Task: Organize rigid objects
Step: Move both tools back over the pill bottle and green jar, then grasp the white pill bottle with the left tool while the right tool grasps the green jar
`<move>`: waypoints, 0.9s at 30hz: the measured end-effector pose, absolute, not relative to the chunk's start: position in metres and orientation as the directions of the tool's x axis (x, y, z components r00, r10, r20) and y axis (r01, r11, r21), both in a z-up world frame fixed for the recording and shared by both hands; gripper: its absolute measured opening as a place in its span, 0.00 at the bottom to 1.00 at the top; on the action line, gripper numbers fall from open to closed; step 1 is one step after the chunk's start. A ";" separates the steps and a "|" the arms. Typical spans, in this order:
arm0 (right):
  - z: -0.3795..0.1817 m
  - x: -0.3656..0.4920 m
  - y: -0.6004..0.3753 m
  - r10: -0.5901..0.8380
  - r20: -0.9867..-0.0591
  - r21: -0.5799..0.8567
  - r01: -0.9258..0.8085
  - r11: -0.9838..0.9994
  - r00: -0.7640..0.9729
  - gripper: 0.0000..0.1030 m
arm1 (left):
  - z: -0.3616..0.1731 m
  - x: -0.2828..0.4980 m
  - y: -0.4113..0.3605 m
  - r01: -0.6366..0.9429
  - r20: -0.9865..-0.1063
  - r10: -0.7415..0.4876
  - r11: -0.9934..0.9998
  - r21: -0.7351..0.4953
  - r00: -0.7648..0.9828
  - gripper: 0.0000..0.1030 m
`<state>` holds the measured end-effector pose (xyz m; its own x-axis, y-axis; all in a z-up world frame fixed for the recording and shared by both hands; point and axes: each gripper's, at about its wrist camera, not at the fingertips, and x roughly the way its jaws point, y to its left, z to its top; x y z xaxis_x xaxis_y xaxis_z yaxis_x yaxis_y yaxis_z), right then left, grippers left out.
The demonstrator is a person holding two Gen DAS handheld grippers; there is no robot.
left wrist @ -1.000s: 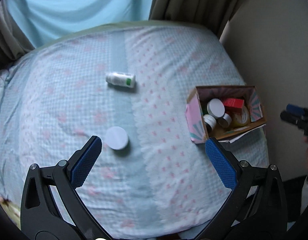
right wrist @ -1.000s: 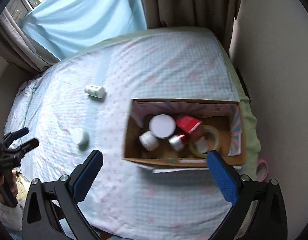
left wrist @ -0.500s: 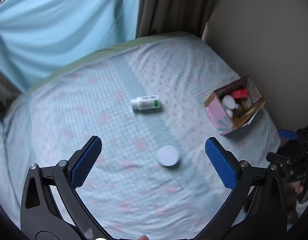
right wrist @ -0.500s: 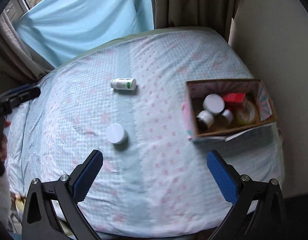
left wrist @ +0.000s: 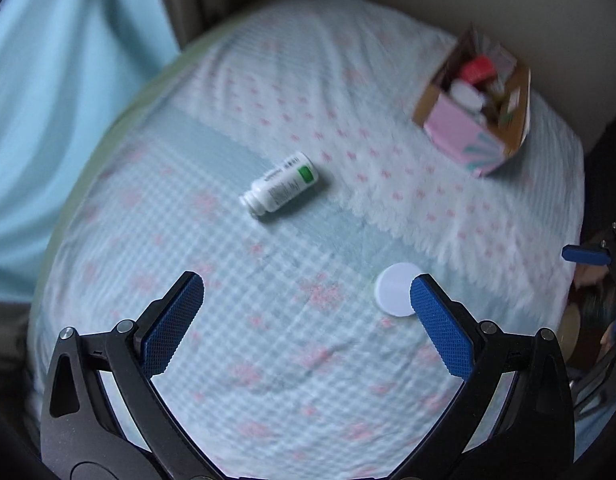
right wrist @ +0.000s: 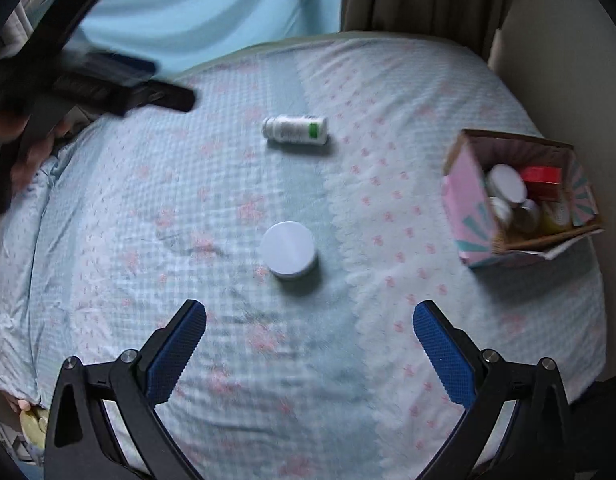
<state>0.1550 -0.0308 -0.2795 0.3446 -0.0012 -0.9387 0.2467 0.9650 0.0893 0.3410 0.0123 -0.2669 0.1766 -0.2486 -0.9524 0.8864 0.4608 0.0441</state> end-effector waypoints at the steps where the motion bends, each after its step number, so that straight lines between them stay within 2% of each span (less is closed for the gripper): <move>1: -0.292 0.162 -0.027 -0.004 -0.943 0.082 0.243 0.967 0.333 1.00 | -0.281 0.348 0.000 0.903 -0.960 -0.223 0.424 0.063 0.172 1.00; 13: -0.403 0.228 -0.015 -0.053 -0.985 -0.007 0.263 0.965 0.167 1.00 | -0.414 0.398 -0.106 0.987 -0.987 -0.022 0.038 0.158 0.159 0.99; 18: -0.430 0.244 -0.014 -0.025 -0.986 0.016 0.246 0.969 0.163 1.00 | -0.458 0.404 -0.123 0.984 -0.986 0.047 -0.096 0.153 0.158 0.92; 20: -0.440 0.248 -0.014 -0.002 -0.988 0.037 0.245 0.969 0.155 0.99 | -0.468 0.411 -0.128 0.987 -0.989 0.063 -0.095 0.127 0.133 0.85; 26: -0.461 0.260 -0.022 0.027 -0.991 0.058 0.230 0.971 0.133 0.84 | -0.480 0.418 -0.140 0.995 -0.996 0.083 -0.100 0.030 0.038 0.81; 27: -0.463 0.261 -0.024 0.035 -0.991 0.064 0.231 0.971 0.131 0.80 | -0.481 0.418 -0.145 0.994 -0.996 0.087 -0.105 0.028 0.037 0.74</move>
<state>0.2613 -0.0236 -0.4633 0.1310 0.0346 -0.9908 0.2308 0.9709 0.0645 0.4178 -0.1453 -0.4812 0.0370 0.0869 -0.9955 0.9941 -0.1047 0.0278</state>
